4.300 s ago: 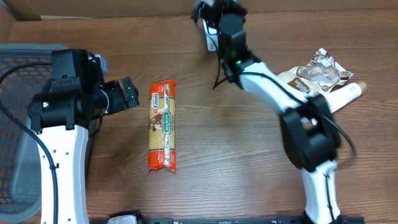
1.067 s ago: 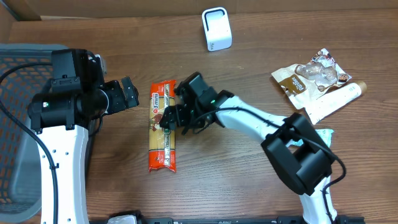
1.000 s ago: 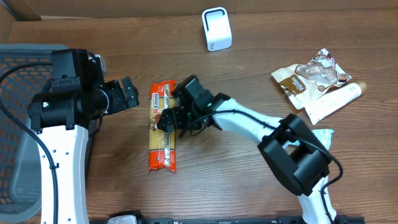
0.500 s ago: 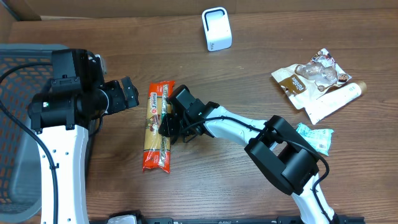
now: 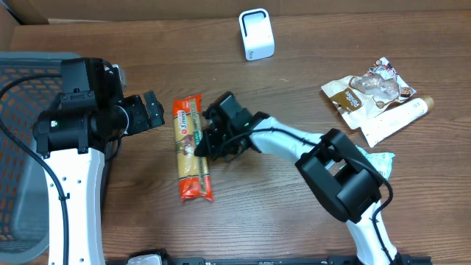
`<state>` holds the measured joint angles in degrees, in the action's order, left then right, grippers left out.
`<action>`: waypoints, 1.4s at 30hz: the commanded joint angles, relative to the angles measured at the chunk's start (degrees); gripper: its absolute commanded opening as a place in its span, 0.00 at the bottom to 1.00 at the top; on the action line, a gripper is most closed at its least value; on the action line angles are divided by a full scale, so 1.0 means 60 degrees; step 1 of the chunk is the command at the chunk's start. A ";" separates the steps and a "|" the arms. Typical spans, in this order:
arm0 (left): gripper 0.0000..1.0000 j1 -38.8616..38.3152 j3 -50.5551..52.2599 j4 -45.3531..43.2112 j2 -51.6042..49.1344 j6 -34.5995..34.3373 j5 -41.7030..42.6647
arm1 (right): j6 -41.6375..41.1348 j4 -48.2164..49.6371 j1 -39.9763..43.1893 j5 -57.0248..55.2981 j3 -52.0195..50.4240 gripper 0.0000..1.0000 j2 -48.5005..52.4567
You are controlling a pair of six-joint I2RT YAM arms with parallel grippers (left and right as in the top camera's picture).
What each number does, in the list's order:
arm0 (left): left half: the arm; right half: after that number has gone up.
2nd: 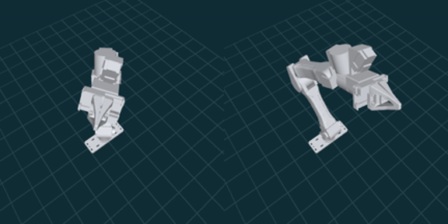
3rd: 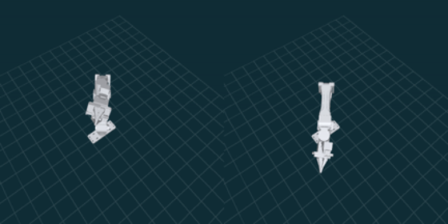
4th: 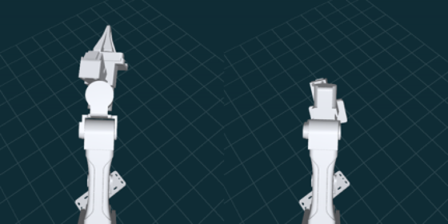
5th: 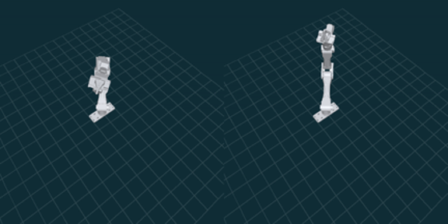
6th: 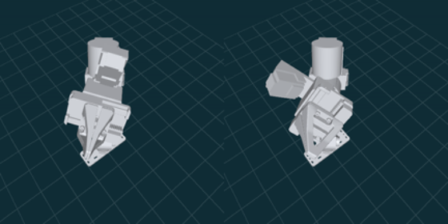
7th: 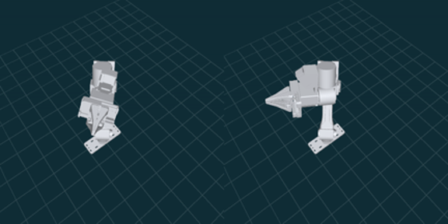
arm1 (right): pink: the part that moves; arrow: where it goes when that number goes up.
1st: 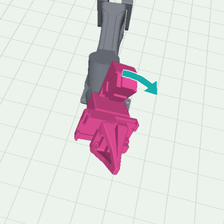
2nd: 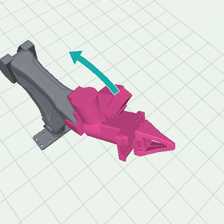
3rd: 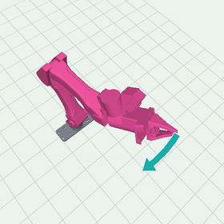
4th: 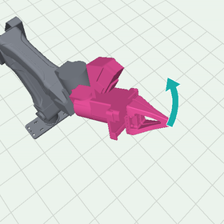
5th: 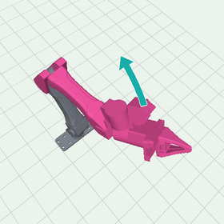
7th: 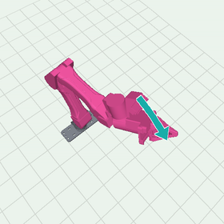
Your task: Scan the item barcode
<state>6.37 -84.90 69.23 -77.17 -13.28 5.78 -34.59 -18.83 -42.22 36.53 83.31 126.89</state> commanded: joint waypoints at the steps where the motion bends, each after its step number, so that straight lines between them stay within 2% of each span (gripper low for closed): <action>1: 0.99 -0.0004 -0.0178 -0.0018 -0.0073 0.0146 0.0000 | 0.1126 -0.0488 0.0579 0.0339 0.0004 0.04 -0.0437; 4: 1.00 -0.0004 -0.0178 -0.0018 -0.0069 0.0146 0.0000 | 0.2310 -0.1464 0.0907 -0.0331 0.0022 0.04 -0.1257; 8: 1.00 -0.0004 -0.0178 -0.0018 -0.0073 0.0146 0.0000 | 0.3530 -0.3282 0.1257 -0.2517 0.0153 0.04 -0.2674; 14: 1.00 -0.0004 -0.0178 -0.0015 -0.0073 0.0146 -0.0004 | 0.3818 -0.5078 0.1031 -0.5952 0.0237 0.04 -0.4178; 20: 1.00 -0.0004 -0.0178 -0.0018 -0.0073 0.0146 0.0000 | 0.3082 -0.6411 0.0069 -0.9045 0.0237 0.04 -0.3701; 25: 1.00 -0.0004 -0.0178 -0.0018 -0.0073 0.0146 0.0000 | 0.2688 -0.7599 -0.0525 -1.2342 0.0237 0.03 -0.2776; 29: 1.00 -0.0004 -0.0178 -0.0018 -0.0073 0.0146 0.0000 | 0.2922 -0.7654 -0.0525 -1.1420 0.0237 0.04 -0.2401; 34: 1.00 -0.0004 -0.0178 -0.0015 -0.0073 0.0146 0.0000 | 0.3759 -0.7213 -0.0885 -0.9333 0.0237 0.20 -0.2375; 37: 1.00 -0.0004 -0.0178 -0.0018 -0.0073 0.0146 0.0000 | 0.3821 -0.6921 -0.1362 -0.8364 0.0237 0.33 -0.2375; 38: 0.99 -0.0004 -0.0178 -0.0018 -0.0069 0.0146 -0.0004 | 0.3821 -0.6827 -0.1526 -0.8054 0.0240 0.41 -0.2375; 40: 1.00 -0.0004 -0.0178 -0.0018 -0.0073 0.0146 0.0000 | 0.3818 -0.6692 -0.1858 -0.7530 0.0266 0.64 -0.2375; 41: 0.99 -0.0004 -0.0178 -0.0018 -0.0073 0.0146 0.0000 | 0.3814 -0.6659 -0.1971 -0.7406 0.0270 0.72 -0.2375; 42: 1.00 -0.0004 -0.0178 -0.0015 -0.0073 0.0146 0.0000 | 0.3807 -0.6663 -0.2044 -0.7373 0.0310 0.75 -0.2379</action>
<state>6.37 -84.90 69.23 -77.17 -13.30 5.78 -12.29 -59.07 -52.69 -13.30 83.31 113.65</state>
